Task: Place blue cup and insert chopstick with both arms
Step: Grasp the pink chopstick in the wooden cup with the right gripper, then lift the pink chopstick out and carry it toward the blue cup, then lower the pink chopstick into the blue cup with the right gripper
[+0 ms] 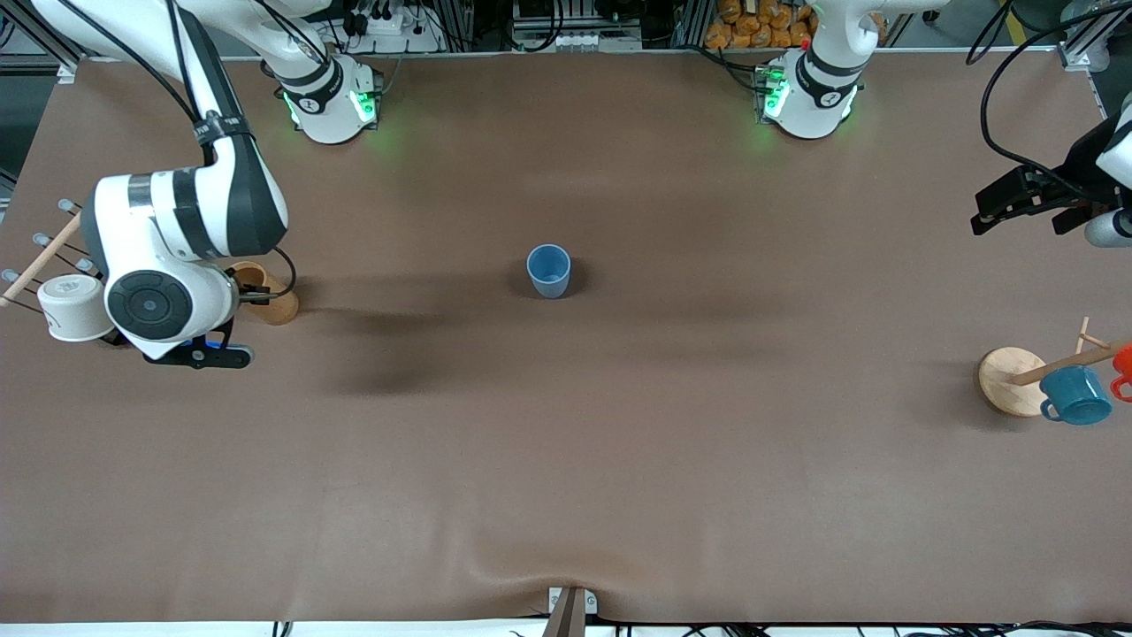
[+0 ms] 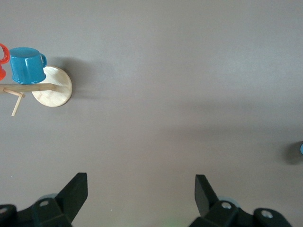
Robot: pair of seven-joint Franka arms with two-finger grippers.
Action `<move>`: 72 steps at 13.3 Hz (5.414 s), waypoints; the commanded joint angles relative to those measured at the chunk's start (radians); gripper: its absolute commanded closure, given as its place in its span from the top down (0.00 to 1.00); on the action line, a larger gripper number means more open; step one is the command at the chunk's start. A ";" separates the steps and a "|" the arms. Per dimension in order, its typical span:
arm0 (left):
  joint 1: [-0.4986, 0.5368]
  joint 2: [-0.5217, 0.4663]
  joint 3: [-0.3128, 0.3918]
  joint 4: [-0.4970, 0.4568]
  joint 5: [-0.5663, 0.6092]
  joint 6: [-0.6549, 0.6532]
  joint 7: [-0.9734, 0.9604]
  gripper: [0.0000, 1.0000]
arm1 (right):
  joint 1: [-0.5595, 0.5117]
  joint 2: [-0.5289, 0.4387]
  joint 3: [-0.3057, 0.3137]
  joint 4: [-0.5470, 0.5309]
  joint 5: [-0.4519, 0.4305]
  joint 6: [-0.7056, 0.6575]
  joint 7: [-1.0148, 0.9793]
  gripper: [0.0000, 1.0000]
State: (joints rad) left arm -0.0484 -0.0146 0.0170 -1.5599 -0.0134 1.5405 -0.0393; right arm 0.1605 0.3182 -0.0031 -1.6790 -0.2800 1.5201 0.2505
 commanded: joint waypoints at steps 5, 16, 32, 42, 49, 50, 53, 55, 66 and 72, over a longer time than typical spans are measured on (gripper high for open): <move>0.007 0.004 0.001 0.015 -0.013 -0.016 -0.007 1.00 | -0.024 -0.018 0.003 0.117 -0.007 -0.073 -0.125 0.00; 0.004 0.005 -0.002 0.015 -0.014 -0.016 -0.008 1.00 | -0.013 -0.011 0.075 0.280 0.051 -0.231 -0.137 0.00; 0.004 0.007 0.001 0.023 -0.010 0.000 -0.022 1.00 | 0.011 -0.017 0.152 0.303 0.622 -0.154 0.419 0.00; 0.005 -0.010 -0.005 0.023 0.015 0.007 -0.027 1.00 | 0.050 -0.014 0.354 0.216 0.573 0.139 0.900 0.00; 0.005 -0.004 -0.005 0.015 0.015 0.007 -0.025 1.00 | 0.083 -0.007 0.394 0.159 0.570 0.209 0.966 0.00; 0.005 -0.004 -0.005 0.012 0.015 0.007 -0.027 1.00 | 0.091 -0.007 0.394 0.148 0.564 0.228 0.977 0.00; 0.005 -0.007 -0.006 0.012 0.012 0.006 -0.027 1.00 | 0.120 -0.007 0.394 0.105 0.541 0.274 1.001 0.00; 0.007 -0.011 -0.006 0.012 0.007 -0.010 -0.004 1.00 | 0.148 -0.004 0.394 0.078 0.512 0.323 1.036 0.00; -0.001 -0.053 -0.038 -0.015 0.015 -0.026 -0.016 1.00 | 0.200 0.027 0.397 -0.002 0.409 0.434 1.127 1.00; 0.004 -0.093 -0.055 -0.049 0.023 -0.026 -0.017 1.00 | 0.153 0.027 0.399 0.079 0.429 0.369 1.138 1.00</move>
State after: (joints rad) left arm -0.0493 -0.0738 -0.0269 -1.5807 -0.0111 1.5167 -0.0458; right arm 0.3474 0.3502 0.3841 -1.6485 0.1495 1.9438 1.3678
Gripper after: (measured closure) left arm 0.000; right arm 0.075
